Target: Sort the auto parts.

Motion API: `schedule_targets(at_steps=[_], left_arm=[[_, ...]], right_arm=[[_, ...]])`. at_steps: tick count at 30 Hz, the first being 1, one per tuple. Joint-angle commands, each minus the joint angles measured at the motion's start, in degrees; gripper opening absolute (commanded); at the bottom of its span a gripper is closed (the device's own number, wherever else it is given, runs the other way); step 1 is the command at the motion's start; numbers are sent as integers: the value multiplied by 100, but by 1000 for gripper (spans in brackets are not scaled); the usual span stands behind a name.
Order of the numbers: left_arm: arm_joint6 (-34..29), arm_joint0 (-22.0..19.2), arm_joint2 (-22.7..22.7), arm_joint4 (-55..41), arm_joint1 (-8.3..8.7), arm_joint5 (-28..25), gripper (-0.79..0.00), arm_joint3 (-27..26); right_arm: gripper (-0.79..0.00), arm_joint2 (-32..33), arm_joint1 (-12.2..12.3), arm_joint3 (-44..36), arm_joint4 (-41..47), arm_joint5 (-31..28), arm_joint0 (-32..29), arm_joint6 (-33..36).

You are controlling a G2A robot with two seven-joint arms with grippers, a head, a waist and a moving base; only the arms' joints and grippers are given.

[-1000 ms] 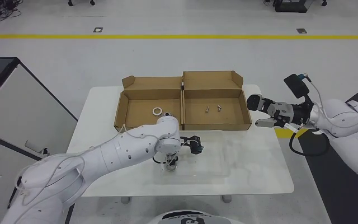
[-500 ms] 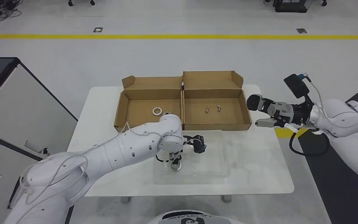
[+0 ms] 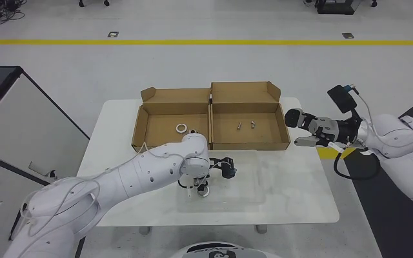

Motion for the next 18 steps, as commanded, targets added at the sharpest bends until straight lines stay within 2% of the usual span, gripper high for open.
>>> schedule_targets(at_steps=[1, 3, 5, 6, 12, 18], left_arm=[[19, 18, 0, 10, -5, -18, -465, 15], [36, 47, 0, 37, -17, -36, -499, 38], [45, 60, 0, 40, -33, -44, -727, 61], [48, 67, 0, 41, -41, -48, -785, 70], [61, 22, 0, 4, -68, -61, -785, 92], [-16, -413, 0, -336, 59, 17, -785, -330]], right_arm=[[0, 0, 0, 0, 0, 0, 0, 0], [0, 0, 0, 0, 0, 0, 0, 0], [0, 0, 0, 0, 0, 0, 0, 0], [0, 0, 0, 0, 0, 0, 0, 0], [0, 0, 0, 0, 0, 0, 0, 0], [0, 0, 0, 0, 0, 0, 0, 0]])
